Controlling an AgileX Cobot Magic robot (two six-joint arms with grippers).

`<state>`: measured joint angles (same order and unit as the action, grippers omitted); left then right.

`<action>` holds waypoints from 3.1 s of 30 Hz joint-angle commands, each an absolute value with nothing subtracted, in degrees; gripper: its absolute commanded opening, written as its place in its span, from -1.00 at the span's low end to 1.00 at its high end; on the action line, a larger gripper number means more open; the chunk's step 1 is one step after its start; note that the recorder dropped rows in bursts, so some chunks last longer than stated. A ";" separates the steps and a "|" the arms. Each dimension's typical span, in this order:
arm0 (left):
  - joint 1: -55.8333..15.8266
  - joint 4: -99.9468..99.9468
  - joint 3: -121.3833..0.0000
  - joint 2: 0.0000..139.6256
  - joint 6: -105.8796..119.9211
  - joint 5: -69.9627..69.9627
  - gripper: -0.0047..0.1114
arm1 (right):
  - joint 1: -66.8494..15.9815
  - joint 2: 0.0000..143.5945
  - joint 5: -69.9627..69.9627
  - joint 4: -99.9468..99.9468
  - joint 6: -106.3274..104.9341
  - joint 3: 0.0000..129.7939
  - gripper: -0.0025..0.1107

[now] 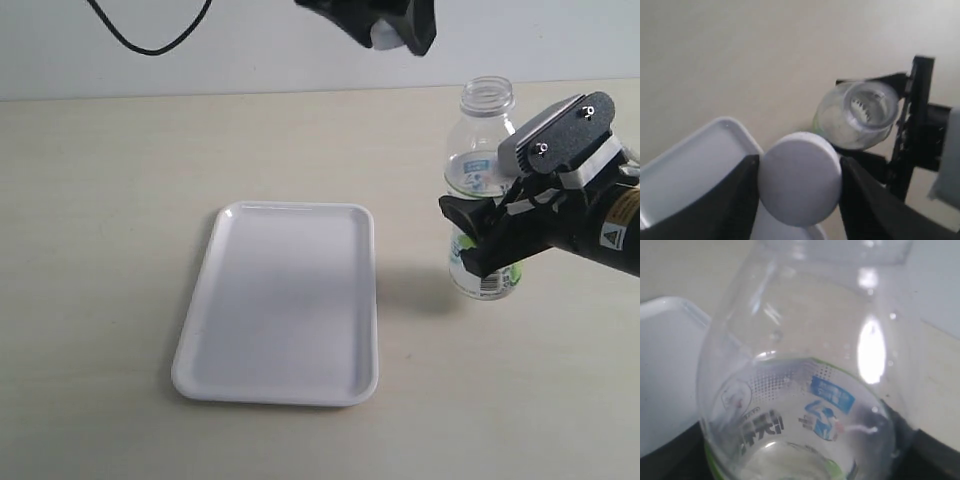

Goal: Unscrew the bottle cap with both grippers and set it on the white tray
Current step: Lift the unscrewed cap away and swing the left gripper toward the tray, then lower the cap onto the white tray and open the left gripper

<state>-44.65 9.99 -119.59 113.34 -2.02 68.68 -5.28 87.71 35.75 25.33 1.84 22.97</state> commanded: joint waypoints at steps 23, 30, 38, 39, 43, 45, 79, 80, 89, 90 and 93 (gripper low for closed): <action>-45.75 0.73 -54.69 93.35 0.00 10.37 -0.92 | -5.38 97.94 56.03 14.93 -3.80 23.27 -0.96; -45.75 0.73 -51.00 94.73 0.00 4.14 -0.92 | -5.38 100.14 56.23 15.44 -3.94 23.27 -0.96; -45.75 0.59 -50.89 99.71 0.00 3.09 -0.92 | -5.38 100.81 56.23 15.58 -3.93 23.27 -0.96; -45.75 0.59 -50.89 100.29 0.00 2.78 -0.92 | -5.38 100.81 56.23 15.58 -3.93 23.27 -0.96; -45.75 0.59 -50.89 102.84 0.42 0.93 -0.92 | -5.38 100.81 56.23 15.58 -3.82 23.27 -0.96; -45.75 0.59 -50.89 104.28 0.42 0.00 -0.92 | -5.38 100.81 56.23 15.58 -3.82 23.27 -0.96; -45.75 0.59 -50.89 112.22 1.79 -1.69 0.13 | -5.38 100.81 56.23 15.58 -3.82 23.27 -0.96; -45.75 0.59 -50.89 112.00 1.79 -1.69 0.22 | -5.38 100.81 56.23 15.58 -3.82 23.27 -0.96; -45.75 0.59 -50.89 106.30 1.47 -1.69 0.36 | -5.38 100.81 56.48 15.36 -3.44 23.27 -0.76; -45.75 0.59 -50.89 105.28 1.47 -1.69 0.36 | -5.38 100.81 56.48 15.36 -3.44 23.27 -0.59; -45.75 0.59 -50.89 103.75 1.34 -1.69 0.36 | -5.38 100.81 56.48 15.36 -3.41 23.27 -0.08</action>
<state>-45.54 0.56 -51.15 104.89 1.52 -1.16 -5.28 100.85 53.57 15.47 -3.47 23.06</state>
